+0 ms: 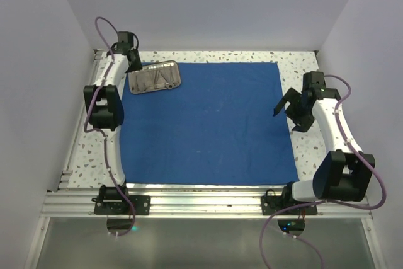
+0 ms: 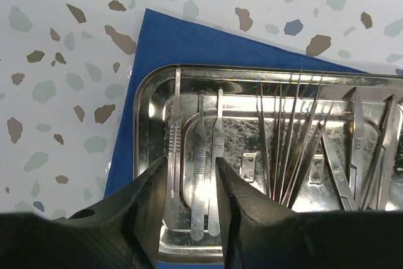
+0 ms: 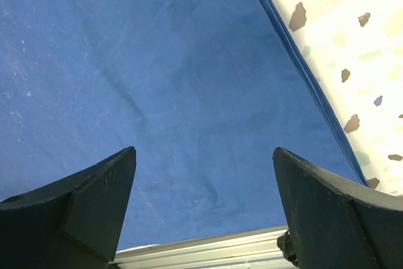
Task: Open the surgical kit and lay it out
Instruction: Pick up the medical item from the container.
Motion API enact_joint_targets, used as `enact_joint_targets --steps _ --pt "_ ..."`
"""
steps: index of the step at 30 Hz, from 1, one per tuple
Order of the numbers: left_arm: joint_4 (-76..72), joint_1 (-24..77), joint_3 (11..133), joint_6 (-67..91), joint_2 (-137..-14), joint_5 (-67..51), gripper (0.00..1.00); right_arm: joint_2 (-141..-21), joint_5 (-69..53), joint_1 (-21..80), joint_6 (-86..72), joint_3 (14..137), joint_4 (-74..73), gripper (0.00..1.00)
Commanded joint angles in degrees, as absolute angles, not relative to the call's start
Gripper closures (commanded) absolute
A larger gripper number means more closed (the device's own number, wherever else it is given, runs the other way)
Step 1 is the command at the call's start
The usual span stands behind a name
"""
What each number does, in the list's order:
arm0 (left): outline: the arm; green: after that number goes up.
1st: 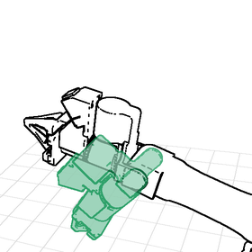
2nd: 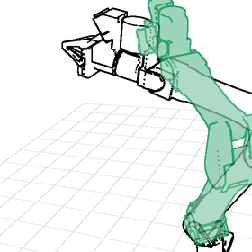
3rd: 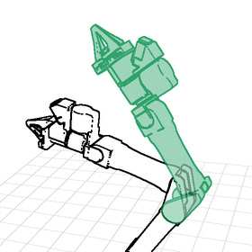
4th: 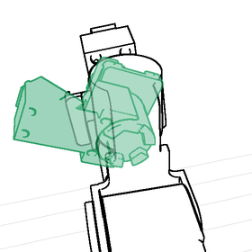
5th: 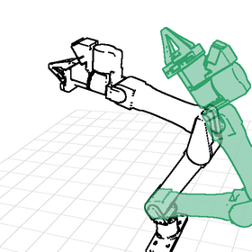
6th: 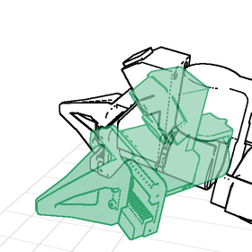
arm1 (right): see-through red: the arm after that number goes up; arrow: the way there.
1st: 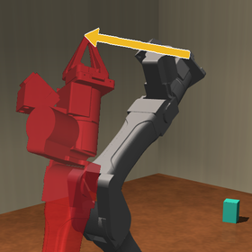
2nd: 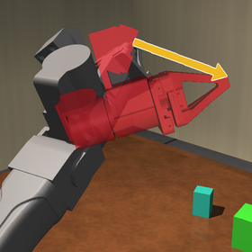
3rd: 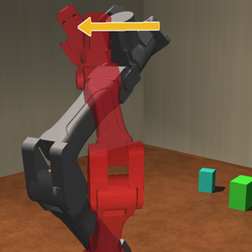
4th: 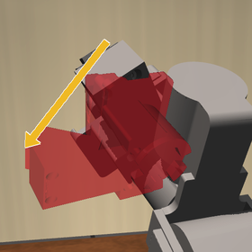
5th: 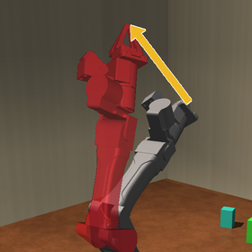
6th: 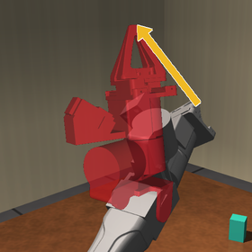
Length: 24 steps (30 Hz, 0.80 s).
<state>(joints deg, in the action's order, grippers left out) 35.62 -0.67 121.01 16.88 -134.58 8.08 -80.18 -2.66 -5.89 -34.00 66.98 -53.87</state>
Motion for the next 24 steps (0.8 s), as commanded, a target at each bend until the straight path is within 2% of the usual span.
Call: enact_joint_targets --steps 1,24 --pt "34.89 -1.05 124.53 16.09 -137.02 10.37 0.60 -77.61 -2.81 -5.62 -32.96 66.36 -56.51 0.07" --pt "33.75 -3.60 127.71 17.67 -145.63 9.67 0.61 -80.68 -1.32 -5.45 -33.05 64.25 -54.23 0.07"
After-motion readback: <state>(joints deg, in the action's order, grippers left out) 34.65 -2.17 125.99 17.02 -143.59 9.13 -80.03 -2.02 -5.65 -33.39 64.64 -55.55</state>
